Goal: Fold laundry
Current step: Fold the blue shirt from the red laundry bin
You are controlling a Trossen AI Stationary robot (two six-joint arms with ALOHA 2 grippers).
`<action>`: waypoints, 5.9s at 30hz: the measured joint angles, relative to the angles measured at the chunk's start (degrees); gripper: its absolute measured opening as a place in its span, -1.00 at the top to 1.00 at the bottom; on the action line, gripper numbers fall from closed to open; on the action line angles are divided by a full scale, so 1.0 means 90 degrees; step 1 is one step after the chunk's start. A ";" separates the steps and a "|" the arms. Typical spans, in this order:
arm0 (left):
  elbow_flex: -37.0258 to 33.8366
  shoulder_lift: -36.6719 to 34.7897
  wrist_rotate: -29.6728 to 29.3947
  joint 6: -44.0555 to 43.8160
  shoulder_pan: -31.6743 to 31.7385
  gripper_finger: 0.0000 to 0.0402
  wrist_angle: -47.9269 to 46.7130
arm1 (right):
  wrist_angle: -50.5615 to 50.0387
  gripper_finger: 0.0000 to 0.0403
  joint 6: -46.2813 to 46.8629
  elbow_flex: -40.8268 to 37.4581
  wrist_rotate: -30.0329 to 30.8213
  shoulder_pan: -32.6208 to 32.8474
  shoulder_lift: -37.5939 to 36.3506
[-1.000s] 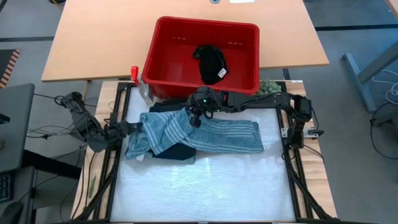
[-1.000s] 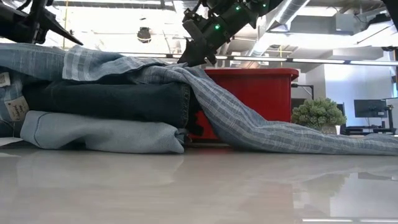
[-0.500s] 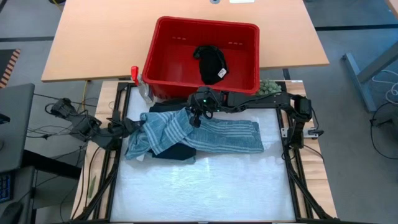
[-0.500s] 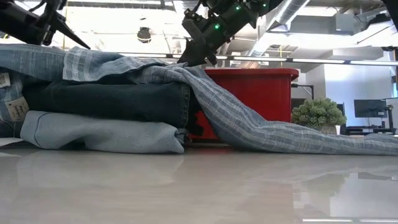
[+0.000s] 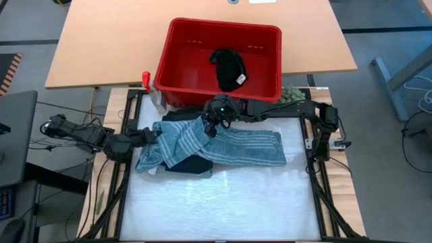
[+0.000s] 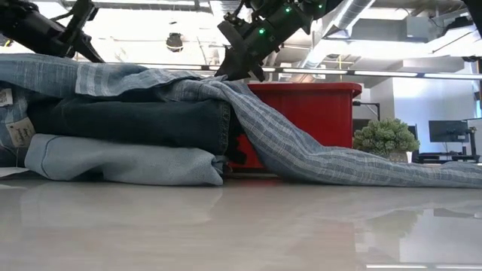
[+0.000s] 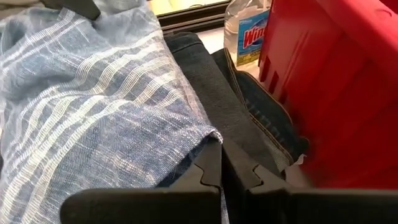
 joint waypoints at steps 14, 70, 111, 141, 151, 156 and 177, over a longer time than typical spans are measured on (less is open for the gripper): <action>0.0002 -0.1096 -0.0073 0.1441 0.0074 1.00 0.1033 | -0.0246 0.88 0.1479 0.0000 -0.0514 0.0146 0.0000; 0.2112 0.1674 0.5001 0.9265 0.0267 0.28 -0.1533 | -0.1190 0.16 0.1324 0.0384 0.1379 0.2268 0.0702; 0.3091 0.2930 0.3578 0.9135 -0.0177 1.00 -0.4556 | -0.2316 0.72 0.1376 0.0388 -0.1038 0.2331 0.0148; 0.2074 0.0950 0.4264 0.2585 0.0811 -0.05 -0.3694 | -0.2524 0.10 0.2068 0.0387 -0.2344 0.2008 0.0148; 0.1355 0.0685 0.4284 0.2673 0.1145 -0.05 -0.2282 | -0.2523 0.11 0.2189 0.0389 -0.2344 0.2154 0.0151; 0.1353 0.0680 0.4095 0.2836 0.1284 -0.05 -0.2552 | -0.2528 0.11 0.2202 0.0389 -0.2344 0.2290 0.0151; 0.2198 0.0739 0.3825 0.3279 0.1873 -0.05 -0.3277 | -0.2528 0.11 0.2260 0.0389 -0.2358 0.2341 0.0153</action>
